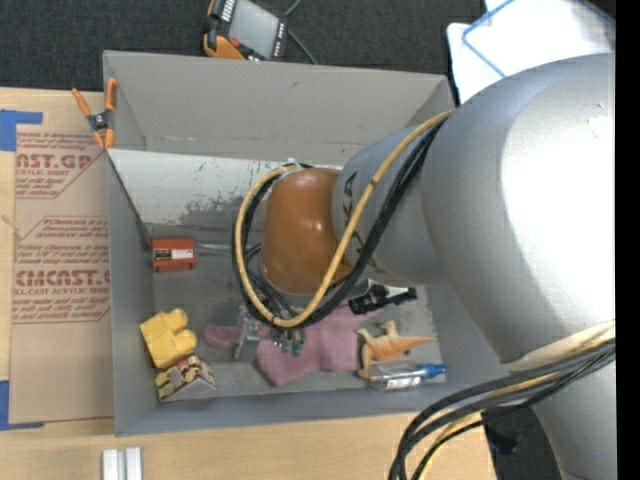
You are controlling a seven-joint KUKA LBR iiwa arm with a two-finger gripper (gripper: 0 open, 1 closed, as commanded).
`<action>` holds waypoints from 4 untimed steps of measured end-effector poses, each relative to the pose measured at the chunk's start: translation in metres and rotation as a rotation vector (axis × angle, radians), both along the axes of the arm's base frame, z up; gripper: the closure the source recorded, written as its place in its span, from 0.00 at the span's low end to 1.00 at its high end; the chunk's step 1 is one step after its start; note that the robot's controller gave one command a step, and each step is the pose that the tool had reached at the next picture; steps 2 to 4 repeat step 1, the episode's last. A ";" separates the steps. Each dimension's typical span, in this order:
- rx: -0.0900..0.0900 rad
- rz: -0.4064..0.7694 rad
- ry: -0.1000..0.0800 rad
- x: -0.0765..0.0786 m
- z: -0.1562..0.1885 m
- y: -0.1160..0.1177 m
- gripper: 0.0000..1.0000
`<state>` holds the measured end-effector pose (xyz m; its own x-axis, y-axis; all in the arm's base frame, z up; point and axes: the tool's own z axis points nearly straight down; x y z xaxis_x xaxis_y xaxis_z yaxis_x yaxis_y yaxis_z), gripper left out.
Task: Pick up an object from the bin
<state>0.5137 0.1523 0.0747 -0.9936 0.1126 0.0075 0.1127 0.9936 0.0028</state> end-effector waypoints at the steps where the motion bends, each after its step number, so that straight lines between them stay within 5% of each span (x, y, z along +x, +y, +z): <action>1: -0.002 0.000 0.008 -0.002 0.028 0.000 1.00; 4: -0.002 0.000 0.008 -0.002 0.028 0.000 1.00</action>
Offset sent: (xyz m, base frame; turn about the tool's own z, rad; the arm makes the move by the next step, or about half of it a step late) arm -0.0026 -0.0004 0.1169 0.0001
